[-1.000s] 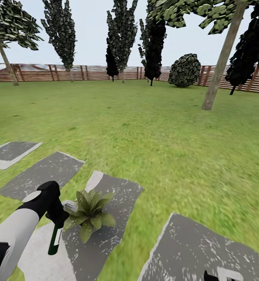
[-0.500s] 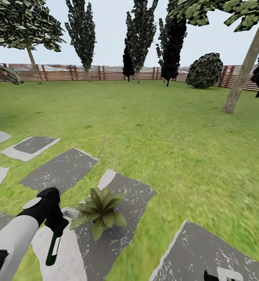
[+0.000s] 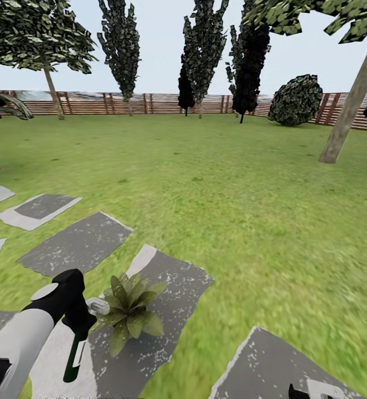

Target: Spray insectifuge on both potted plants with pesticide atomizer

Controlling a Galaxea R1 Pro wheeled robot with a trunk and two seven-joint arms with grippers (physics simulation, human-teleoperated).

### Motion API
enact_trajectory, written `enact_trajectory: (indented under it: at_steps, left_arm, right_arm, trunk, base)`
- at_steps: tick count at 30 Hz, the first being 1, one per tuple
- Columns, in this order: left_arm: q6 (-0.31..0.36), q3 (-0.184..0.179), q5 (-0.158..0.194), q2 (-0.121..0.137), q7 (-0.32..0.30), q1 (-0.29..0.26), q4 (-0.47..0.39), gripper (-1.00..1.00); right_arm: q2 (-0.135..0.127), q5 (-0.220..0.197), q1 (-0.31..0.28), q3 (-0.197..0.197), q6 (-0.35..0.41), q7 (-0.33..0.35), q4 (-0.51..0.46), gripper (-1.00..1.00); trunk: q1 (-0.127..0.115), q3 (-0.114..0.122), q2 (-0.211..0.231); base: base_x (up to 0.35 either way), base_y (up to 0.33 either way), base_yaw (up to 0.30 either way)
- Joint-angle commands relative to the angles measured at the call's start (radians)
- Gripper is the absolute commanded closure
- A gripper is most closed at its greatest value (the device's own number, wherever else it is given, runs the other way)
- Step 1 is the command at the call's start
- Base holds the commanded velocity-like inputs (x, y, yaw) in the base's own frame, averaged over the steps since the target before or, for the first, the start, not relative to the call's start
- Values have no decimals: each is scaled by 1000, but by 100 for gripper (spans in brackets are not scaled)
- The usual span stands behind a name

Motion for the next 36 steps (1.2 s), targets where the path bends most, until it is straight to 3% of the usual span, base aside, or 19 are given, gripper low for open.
enact_trajectory:
  at_steps: [1,11,22,27,36]
  left_arm:
    - [11,-4,-6,1,-10,-1,-1,100]
    - [12,-3,-6,3,-10,3,0,100]
    - [9,-2,-6,4,-6,84,-5,100]
    - [9,-1,-3,7,67,87,-2,100]
    - [2,0,11,48,82,87,-1,100]
  right_arm:
    - [0,11,-1,-7,-5,-4,2,-100]
    - [0,10,-1,-7,-5,-4,2,-100]
    - [1,10,-1,-7,-5,-5,2,-100]
    - [-1,10,-1,-7,-5,-4,2,-100]
    - [-5,12,-1,-7,-3,0,2,-100]
  trunk:
    - [0,-1,0]
    - [0,-1,0]
    - [0,-1,0]
    - [0,-1,0]
    - [0,-1,0]
  base:
    - [6,-311,239]
    - [1,-312,274]
    - [0,-312,277]
    - [0,-221,217]
    - [0,-8,8]
